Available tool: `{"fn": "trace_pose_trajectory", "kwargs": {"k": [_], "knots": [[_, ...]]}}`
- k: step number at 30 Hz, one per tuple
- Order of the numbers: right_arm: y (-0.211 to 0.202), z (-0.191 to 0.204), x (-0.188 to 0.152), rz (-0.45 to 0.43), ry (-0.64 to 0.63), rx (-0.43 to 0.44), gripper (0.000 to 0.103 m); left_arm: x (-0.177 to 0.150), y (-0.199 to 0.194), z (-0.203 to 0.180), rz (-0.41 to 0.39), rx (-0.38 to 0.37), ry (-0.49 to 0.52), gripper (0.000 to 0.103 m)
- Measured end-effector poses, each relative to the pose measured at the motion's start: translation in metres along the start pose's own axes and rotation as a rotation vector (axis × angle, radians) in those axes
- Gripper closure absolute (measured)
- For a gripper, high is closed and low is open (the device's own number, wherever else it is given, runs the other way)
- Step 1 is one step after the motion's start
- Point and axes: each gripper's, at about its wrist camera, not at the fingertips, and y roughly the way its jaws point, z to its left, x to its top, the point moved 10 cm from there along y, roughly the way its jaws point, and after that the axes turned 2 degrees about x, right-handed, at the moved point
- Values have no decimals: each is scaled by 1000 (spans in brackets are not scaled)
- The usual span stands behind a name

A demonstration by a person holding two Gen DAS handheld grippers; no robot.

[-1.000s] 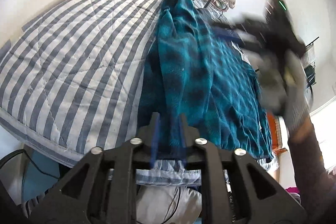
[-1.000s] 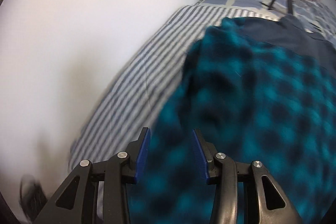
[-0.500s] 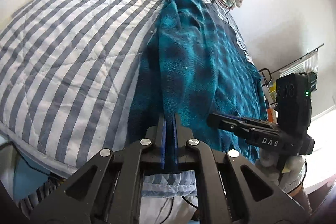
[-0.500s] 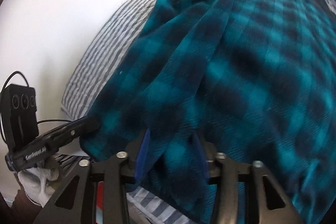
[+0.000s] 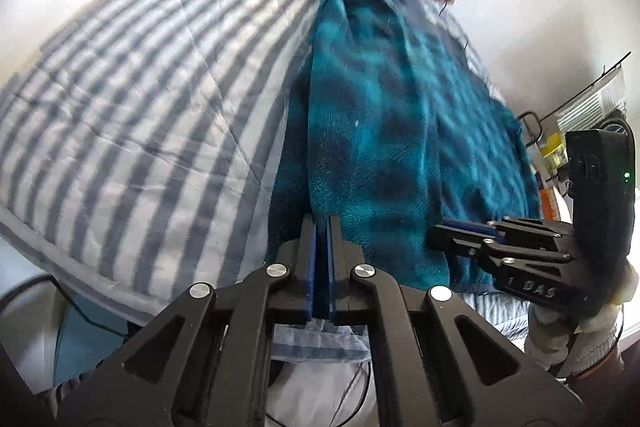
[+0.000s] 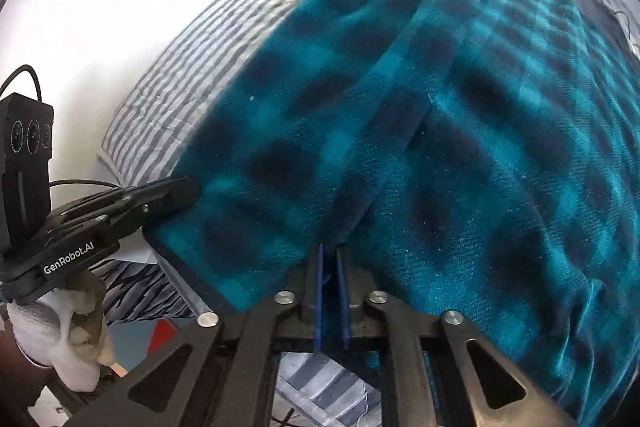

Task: Fold large clothes

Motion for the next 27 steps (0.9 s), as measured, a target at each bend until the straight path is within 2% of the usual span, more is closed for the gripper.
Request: {"fn": "trace_pose_trajectory", "kwargs": {"k": [1,3,4,5,9,12,15,18,20,22,25,27], "knots": [[-7,1,2,-22,-2,2,84,3,-8,1,-20,-5,-1,96],[-28,2,10,-81,-16,-2,83,10,-21,6,-67,-3,-10,67],[-39,1,14,-109,-24,-8,83,14,-24,10,-87,-2,-24,42],[-49,1,20,-141,-36,-19,83,17,-24,14,-99,-2,-48,36],[-65,0,44,-215,-80,-41,79,16,-5,28,-31,-73,-172,36],[-54,2,70,-254,-111,-65,79,16,1,28,-10,-86,-185,36],[-33,2,89,-271,-129,-99,79,16,6,27,1,-68,-164,37],[-13,-13,106,-273,-103,-138,79,16,14,26,30,-59,-170,55],[-2,-23,117,-273,-59,-149,79,15,22,23,50,-53,-157,82],[11,-34,127,-264,-3,-144,79,17,28,17,56,-53,-147,94],[40,-41,127,-214,6,-166,76,23,20,10,29,-76,-141,99],[40,-36,129,-214,-28,-192,72,27,12,5,8,-97,-142,99]]}}
